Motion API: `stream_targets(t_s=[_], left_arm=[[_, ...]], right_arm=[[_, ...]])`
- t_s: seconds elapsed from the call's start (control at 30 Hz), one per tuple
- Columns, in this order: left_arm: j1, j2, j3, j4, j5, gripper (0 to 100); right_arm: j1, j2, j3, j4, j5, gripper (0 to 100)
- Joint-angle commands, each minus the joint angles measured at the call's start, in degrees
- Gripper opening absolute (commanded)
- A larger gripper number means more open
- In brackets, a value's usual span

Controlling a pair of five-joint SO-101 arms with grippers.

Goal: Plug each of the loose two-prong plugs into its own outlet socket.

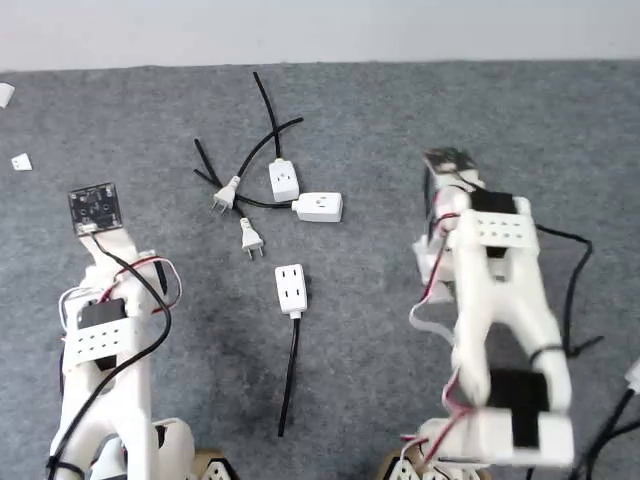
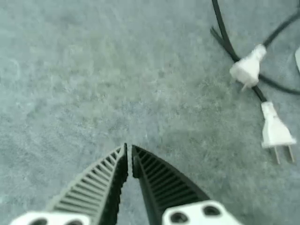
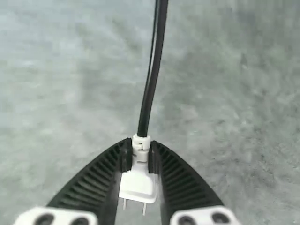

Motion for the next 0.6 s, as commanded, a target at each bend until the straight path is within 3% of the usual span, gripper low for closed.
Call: stream_targets(t_s=[0.0,0.2,0.4,0.57], left_arm=[[0.5,-1.1,-3.6,1.1,-0.6,1],[0.6,8.1,-9.5,4.7,-1.8,1],[6.1,22.1,-18.9,13.3,-15.3,1],[8.4,23.2,-19.6,17.2,-26.5,1]], right_arm=[[-8.2,-12.7,-2.9,3.1,-1.0,0.8],[-22.4,-22.4,-4.6,2.8,0.4,0.8],[-32.0,-23.2,-1.8,-5.3,1.9,0.8],[-36.0,-22.6,0.7,-10.3,2.2,0.8]])
